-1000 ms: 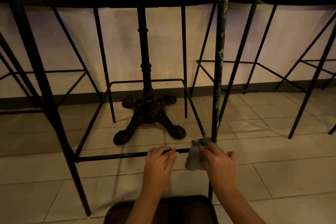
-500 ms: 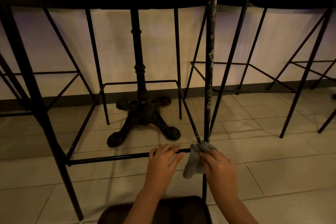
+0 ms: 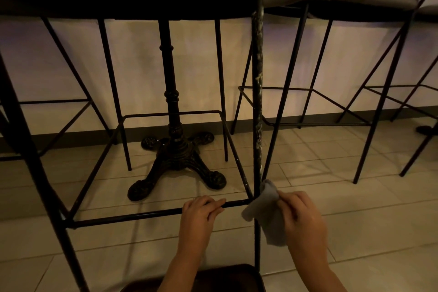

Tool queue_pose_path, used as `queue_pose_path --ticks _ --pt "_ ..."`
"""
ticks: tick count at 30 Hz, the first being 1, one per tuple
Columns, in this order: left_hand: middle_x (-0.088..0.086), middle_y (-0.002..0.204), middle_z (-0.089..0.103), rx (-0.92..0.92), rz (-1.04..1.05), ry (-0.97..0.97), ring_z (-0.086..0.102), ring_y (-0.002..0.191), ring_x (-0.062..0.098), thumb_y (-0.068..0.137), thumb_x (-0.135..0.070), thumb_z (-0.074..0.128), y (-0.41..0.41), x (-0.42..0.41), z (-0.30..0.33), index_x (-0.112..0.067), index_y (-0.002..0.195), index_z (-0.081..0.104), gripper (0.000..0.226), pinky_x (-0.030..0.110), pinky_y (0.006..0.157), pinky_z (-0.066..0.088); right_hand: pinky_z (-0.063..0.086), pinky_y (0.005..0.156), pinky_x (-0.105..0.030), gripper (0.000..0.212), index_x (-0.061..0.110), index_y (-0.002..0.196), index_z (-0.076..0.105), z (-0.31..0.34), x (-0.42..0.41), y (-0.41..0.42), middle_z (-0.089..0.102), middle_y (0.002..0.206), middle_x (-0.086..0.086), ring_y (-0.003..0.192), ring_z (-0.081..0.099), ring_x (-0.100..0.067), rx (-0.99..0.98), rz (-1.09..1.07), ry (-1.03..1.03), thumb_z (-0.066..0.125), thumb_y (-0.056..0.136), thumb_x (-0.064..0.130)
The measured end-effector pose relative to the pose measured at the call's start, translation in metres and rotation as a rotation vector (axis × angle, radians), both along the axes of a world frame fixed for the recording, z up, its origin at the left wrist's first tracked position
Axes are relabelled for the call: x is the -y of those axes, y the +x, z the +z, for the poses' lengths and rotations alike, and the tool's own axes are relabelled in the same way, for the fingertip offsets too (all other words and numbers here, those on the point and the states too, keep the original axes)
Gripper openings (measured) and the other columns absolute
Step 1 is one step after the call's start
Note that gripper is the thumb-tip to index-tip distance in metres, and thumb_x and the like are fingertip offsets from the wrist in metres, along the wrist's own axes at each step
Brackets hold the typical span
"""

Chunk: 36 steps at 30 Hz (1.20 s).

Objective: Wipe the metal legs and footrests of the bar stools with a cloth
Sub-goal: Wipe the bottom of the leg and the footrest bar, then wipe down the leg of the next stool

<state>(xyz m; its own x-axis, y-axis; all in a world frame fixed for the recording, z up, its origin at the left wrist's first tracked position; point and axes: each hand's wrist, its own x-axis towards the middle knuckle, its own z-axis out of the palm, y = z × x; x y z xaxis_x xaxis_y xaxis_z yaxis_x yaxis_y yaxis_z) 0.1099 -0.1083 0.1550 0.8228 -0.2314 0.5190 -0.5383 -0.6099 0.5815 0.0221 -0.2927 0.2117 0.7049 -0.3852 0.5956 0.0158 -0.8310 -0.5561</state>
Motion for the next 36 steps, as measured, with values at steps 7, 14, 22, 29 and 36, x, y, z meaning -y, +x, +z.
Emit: queue_pose_path --ticks 7,14,22,29,36 --pt "-0.011 0.078 0.066 0.011 0.046 -0.016 0.05 0.078 0.001 0.075 -0.023 0.072 0.004 0.001 -0.007 -0.024 0.093 0.073 0.018 0.017 0.075 0.034 0.044 0.065 -0.022 0.017 0.011 0.095 0.066 0.045 -0.009 0.018 0.057 0.086 0.003 0.08 0.054 -0.016 0.235 0.027 0.178 0.065 0.081 0.003" --pt "-0.011 0.098 0.065 -0.181 -0.032 -0.295 0.058 0.098 0.009 0.084 -0.023 0.063 0.0 -0.001 0.038 -0.036 0.106 0.063 0.026 0.027 0.09 0.046 0.044 0.072 -0.007 0.016 0.016 0.101 0.063 0.085 -0.016 0.038 0.056 0.092 0.01 0.089 0.051 0.007 0.352 0.112 0.333 0.059 0.086 0.013" --pt "-0.012 0.111 0.057 0.179 -0.185 -0.501 0.052 0.104 -0.007 0.085 -0.02 0.06 0.009 0.029 0.221 -0.026 0.123 0.05 0.039 0.004 0.087 0.038 0.045 0.071 -0.006 0.016 0.019 0.102 0.063 0.112 -0.013 0.058 0.053 0.092 0.023 0.09 0.051 0.012 0.392 0.134 0.338 0.058 0.087 0.014" --pt "-0.003 0.12 0.058 0.068 -0.329 -0.599 0.054 0.104 -0.007 0.09 -0.016 0.054 0.028 0.05 0.282 -0.024 0.135 0.04 0.048 0.011 0.094 0.042 0.045 0.073 -0.008 0.016 0.027 0.098 0.061 0.14 -0.015 0.069 0.056 0.091 0.021 0.087 0.054 0.008 0.489 0.178 0.394 0.059 0.088 0.015" --pt "0.009 0.129 0.055 0.002 -0.375 -0.631 0.057 0.112 0.013 0.092 -0.016 0.05 0.033 0.055 0.288 -0.02 0.135 0.041 0.044 0.031 0.091 0.051 0.048 0.071 -0.013 0.019 0.009 0.105 0.067 0.162 -0.033 0.085 0.059 0.091 0.007 0.084 0.055 0.003 0.572 0.252 0.307 0.06 0.087 0.008"
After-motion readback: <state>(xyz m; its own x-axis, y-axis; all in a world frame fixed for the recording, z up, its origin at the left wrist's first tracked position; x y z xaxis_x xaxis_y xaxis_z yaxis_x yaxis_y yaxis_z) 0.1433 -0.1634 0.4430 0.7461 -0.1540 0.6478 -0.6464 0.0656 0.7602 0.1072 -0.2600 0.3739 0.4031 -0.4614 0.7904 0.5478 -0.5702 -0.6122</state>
